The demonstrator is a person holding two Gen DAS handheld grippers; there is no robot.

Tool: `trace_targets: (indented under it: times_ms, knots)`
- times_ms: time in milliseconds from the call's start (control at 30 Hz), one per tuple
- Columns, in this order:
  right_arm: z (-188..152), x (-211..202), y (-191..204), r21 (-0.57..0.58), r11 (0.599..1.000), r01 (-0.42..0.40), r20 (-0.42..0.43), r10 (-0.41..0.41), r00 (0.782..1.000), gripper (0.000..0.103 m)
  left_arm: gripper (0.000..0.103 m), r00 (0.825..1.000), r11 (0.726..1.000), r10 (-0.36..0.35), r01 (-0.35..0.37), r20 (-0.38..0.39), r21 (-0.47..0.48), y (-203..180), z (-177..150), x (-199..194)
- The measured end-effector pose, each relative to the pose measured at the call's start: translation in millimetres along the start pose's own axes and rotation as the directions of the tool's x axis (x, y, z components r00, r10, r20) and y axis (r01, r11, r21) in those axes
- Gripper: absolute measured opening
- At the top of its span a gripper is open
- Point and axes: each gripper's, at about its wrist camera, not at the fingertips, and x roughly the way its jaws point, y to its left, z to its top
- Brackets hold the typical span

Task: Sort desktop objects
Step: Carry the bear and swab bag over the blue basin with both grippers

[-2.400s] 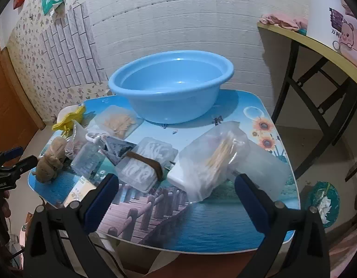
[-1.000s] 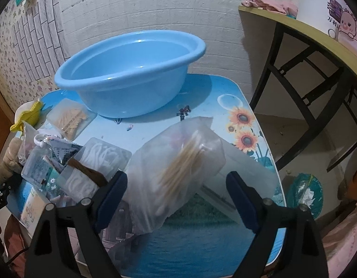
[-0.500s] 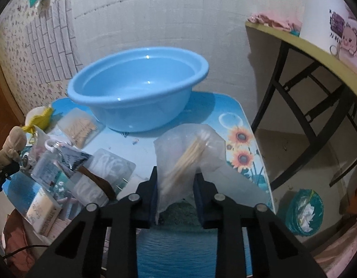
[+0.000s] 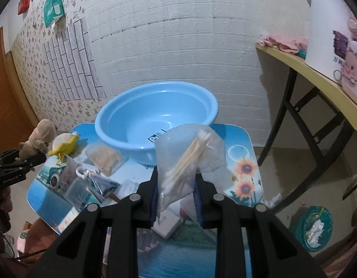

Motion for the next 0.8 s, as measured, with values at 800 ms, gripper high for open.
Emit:
trace_targets:
  times_ms: [800]
  knots:
    - [75.3, 101.5, 7.8, -0.058, 0.988, -0.143, -0.179, 0.13, 0.975, 0.025, 0.052, 0.987, 0.982, -0.138, 0.147, -0.079, 0.119, -81.0, 105.6, 101.6]
